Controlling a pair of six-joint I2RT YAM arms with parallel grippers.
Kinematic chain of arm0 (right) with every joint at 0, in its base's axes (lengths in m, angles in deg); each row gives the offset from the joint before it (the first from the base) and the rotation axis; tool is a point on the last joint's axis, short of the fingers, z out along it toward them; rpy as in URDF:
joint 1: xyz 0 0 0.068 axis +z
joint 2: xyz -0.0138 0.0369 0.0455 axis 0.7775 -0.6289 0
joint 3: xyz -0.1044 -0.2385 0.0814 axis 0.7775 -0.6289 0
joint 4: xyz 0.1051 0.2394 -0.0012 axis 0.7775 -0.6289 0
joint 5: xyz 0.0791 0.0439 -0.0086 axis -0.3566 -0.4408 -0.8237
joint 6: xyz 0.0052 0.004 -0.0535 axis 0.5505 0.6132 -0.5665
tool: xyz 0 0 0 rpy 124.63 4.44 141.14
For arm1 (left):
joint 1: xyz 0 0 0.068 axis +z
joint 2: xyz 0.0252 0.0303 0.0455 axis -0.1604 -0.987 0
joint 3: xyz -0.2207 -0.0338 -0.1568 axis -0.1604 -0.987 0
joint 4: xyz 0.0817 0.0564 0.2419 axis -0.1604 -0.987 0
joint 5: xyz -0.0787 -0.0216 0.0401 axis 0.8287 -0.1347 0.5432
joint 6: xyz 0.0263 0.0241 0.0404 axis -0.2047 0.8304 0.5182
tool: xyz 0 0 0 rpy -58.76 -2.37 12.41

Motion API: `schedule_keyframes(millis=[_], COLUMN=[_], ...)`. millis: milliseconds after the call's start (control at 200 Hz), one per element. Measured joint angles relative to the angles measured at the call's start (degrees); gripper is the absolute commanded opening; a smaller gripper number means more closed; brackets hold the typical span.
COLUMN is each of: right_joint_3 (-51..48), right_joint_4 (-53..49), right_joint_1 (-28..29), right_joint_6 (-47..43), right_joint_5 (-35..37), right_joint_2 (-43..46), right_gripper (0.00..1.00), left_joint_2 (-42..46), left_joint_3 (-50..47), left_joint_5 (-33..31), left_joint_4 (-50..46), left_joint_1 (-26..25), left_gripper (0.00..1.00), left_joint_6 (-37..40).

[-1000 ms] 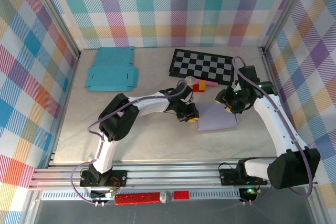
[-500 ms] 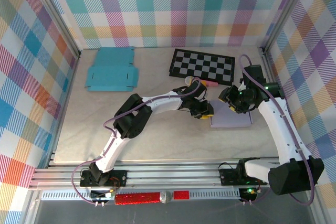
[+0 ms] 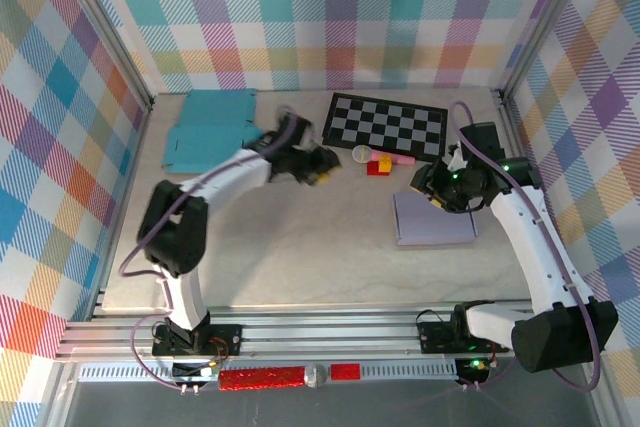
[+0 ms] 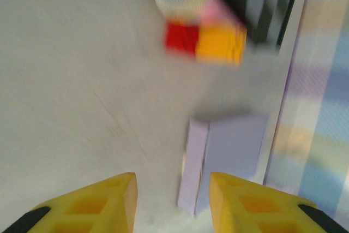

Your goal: Fold the paper box

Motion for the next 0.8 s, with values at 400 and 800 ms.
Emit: schedule_keyframes(millis=[400, 800], right_joint_3=[2.4, 2.45], right_joint_4=[4.22, 4.26], right_joint_1=[4.72, 4.72], right_joint_6=[0.0, -0.02], right_joint_5=[-3.06, -4.11], right_joint_2=[-5.88, -6.19], right_gripper=[0.49, 0.49], left_joint_2=[-12.07, -14.51], left_joint_3=[6.32, 1.25], left_joint_5=[-10.05, -12.31], left_joint_4=[-7.58, 0.61], left_joint_1=[26.38, 26.36], left_gripper=[0.33, 0.27], left_joint_6=[1.6, -3.34])
